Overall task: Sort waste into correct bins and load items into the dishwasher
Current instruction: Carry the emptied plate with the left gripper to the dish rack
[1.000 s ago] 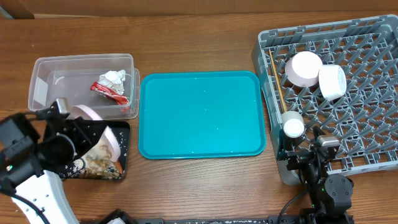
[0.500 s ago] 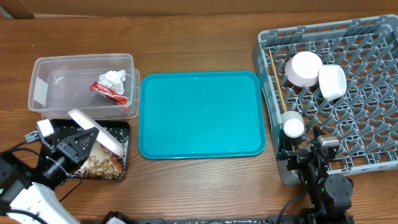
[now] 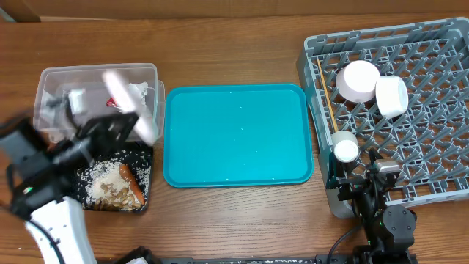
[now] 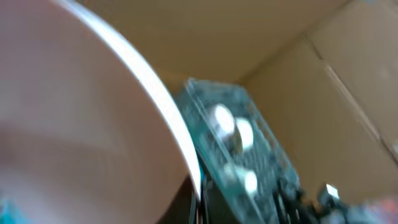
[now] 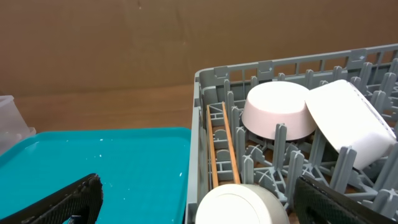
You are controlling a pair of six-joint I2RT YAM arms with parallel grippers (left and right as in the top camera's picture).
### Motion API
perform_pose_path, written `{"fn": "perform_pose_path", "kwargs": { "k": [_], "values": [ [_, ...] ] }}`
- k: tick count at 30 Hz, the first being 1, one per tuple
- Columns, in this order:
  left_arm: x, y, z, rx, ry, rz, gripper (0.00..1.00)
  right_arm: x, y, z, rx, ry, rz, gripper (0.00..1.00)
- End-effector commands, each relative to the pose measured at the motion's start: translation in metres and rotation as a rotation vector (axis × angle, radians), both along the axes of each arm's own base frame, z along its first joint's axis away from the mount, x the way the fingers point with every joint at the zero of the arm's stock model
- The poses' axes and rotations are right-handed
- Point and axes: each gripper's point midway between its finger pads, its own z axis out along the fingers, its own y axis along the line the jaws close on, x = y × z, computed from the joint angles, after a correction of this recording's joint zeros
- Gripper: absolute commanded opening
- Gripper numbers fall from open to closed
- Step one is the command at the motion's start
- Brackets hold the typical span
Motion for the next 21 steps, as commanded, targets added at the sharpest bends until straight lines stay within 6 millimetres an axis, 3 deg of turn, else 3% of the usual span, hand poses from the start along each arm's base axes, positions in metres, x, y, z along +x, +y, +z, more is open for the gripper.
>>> {"fn": "perform_pose_path", "kwargs": {
  "k": [1,2,5,10,18,21],
  "values": [
    [0.022,-0.051,0.031,-0.114,0.056,-0.050,0.04,0.000,-0.002,0.002,-0.002,-0.013,-0.006,1.00],
    [0.036,-0.081,0.047,-0.126,-0.016,-0.093,0.04,0.000,-0.002,0.002,-0.002,-0.013,-0.006,1.00],
    [0.053,-0.134,0.057,-0.172,-0.090,-0.182,0.05,0.000,-0.002,0.002,-0.002,-0.013,-0.006,1.00],
    [0.083,-0.220,0.034,-0.295,-0.035,-0.351,0.04,0.000,-0.002,0.002,-0.002,-0.013,-0.006,1.00],
    [0.104,-0.334,0.012,-0.366,0.006,-0.586,0.04,0.000,-0.002,0.002,-0.002,-0.013,-0.006,1.00],
    [0.105,-0.360,0.015,-0.373,-0.014,-0.610,0.04,0.000,-0.002,0.002,-0.002,-0.013,-0.006,1.00]
  ]
}}
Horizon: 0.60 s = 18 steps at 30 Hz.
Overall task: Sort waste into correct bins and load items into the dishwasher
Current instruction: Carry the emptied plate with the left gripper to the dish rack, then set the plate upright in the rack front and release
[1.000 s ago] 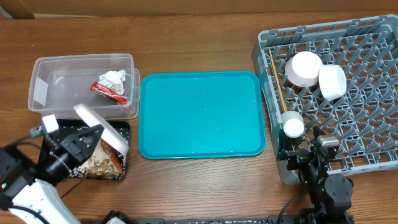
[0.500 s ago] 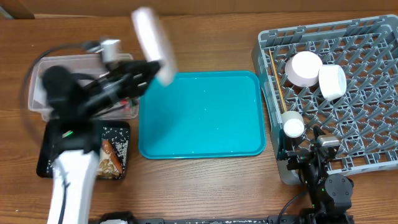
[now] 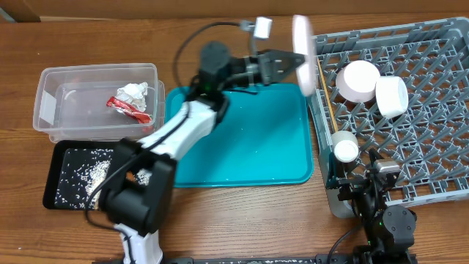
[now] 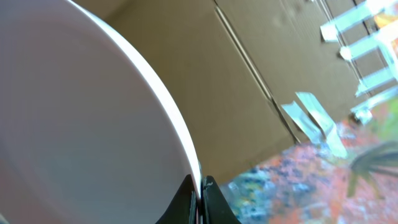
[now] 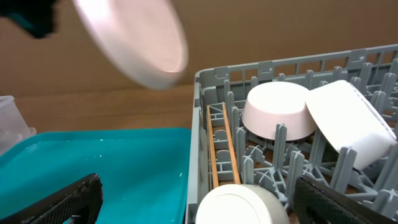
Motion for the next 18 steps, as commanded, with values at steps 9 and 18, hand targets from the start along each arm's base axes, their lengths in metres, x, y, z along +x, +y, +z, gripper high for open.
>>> {"fn": "perform_pose_path", "kwargs": {
  "k": [9,18],
  "values": [
    [0.019,-0.056,-0.025,0.078,0.178,0.140,0.06,0.000,-0.002,0.001,-0.003,-0.011,-0.006,1.00],
    [0.018,-0.057,-0.034,0.114,0.176,0.144,0.66,0.000,-0.002,0.001,-0.003,-0.011,-0.006,1.00]
  ]
}}
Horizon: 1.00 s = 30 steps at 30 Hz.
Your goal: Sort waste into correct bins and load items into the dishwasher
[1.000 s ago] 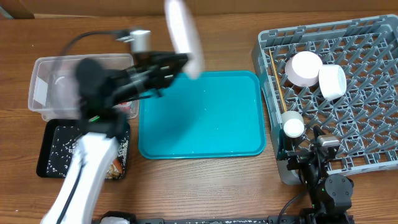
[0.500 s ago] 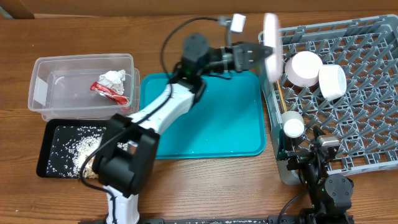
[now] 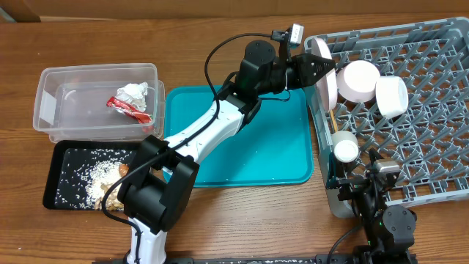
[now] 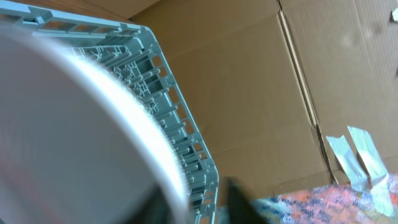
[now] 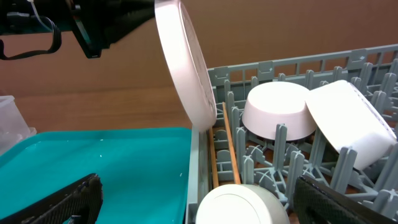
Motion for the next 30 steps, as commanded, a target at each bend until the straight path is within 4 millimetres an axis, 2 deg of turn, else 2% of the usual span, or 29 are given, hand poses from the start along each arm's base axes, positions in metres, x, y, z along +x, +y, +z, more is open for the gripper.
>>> {"fn": "perform_pose_path", "kwargs": {
  "k": [1,5,9,13,16,20,24,26,30],
  "values": [
    [0.004,-0.001,0.007,-0.002,-0.040,0.004,1.00,0.000,-0.002,0.001,-0.002,-0.011,-0.007,1.00],
    [0.006,0.012,0.004,0.003,-0.019,-0.035,1.00,0.000,-0.002,0.001,-0.002,-0.011,-0.006,1.00],
    [0.015,0.040,-0.002,0.076,0.035,0.002,1.00,0.000,-0.002,0.001,-0.002,-0.011,-0.007,1.00],
    [0.025,0.091,0.008,0.246,-0.013,0.149,1.00,0.000,-0.002,0.001,-0.002,-0.011,-0.007,1.00],
    [0.020,0.136,0.027,0.379,-0.062,0.260,1.00,0.000,-0.002,0.001,-0.002,-0.011,-0.007,1.00],
    [-0.007,0.202,0.060,0.534,-0.102,0.384,1.00,0.000,-0.002,0.001,-0.002,-0.011,-0.006,1.00],
    [-0.049,0.272,0.069,0.753,-0.085,0.519,1.00,0.000,-0.002,0.001,-0.002,-0.011,-0.007,1.00],
    [-0.084,0.314,0.070,0.907,-0.062,0.585,1.00,0.000,-0.002,0.001,-0.002,-0.011,-0.007,1.00],
    [-0.143,0.370,0.077,1.108,-0.040,0.707,1.00,0.000,-0.002,0.001,-0.002,-0.011,-0.007,1.00]
  ]
}}
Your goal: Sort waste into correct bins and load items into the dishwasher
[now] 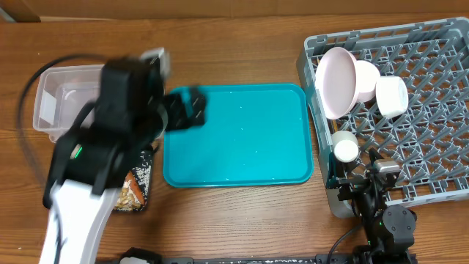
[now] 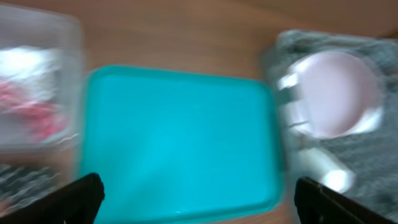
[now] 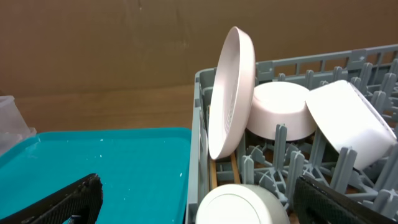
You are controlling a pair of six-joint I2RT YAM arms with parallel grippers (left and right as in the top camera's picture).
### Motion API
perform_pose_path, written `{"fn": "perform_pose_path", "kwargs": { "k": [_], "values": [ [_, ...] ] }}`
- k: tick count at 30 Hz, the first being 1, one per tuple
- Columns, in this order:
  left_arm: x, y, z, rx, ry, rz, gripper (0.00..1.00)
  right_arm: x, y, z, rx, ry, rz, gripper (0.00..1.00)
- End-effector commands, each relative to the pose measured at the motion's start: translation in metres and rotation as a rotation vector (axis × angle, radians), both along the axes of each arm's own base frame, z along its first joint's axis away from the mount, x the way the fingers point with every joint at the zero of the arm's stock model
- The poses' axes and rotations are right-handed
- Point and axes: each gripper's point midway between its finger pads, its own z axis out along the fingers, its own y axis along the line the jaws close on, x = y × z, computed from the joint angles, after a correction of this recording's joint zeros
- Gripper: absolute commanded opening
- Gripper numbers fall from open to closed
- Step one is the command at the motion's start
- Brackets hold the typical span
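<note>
A pale pink plate [image 1: 335,82] [image 3: 231,93] stands on edge in the left end of the grey dish rack [image 1: 432,176], leaning against a white bowl [image 1: 364,76] [image 3: 278,111]. My left gripper [image 1: 185,108] [image 2: 199,208] is open and empty, blurred, over the left edge of the teal tray [image 1: 236,136] [image 2: 177,143]. My right gripper [image 3: 208,205] rests open by the rack's front left corner, around nothing. In the left wrist view the plate [image 2: 336,102] shows at the far right.
A second white bowl [image 1: 392,95] and a white cup [image 1: 344,149] [image 3: 239,205] sit in the rack, with wooden sticks [image 3: 235,168] along its left side. A clear bin [image 1: 55,95] with wrappers and a black tray [image 1: 133,185] of food scraps lie at the left.
The left gripper has let go of the plate, which now stands in the rack. The left arm has moved from the rack back to the tray's left edge. The right arm is unmoved.
The left gripper held the plate tilted over the bins at the left. Then it held the plate near the rack's back left corner, then right at the rack's left end. Now the plate stands in the rack and the left gripper is open by the bins.
</note>
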Motion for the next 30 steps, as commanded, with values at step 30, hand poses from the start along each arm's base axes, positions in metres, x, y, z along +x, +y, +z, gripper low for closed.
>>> {"fn": "perform_pose_path", "kwargs": {
  "k": [30],
  "values": [
    [-0.079,0.060,-0.025,0.370,-0.420,-0.166,1.00,0.000,-0.002,0.002,-0.003,-0.012,-0.006,1.00]
  ]
}}
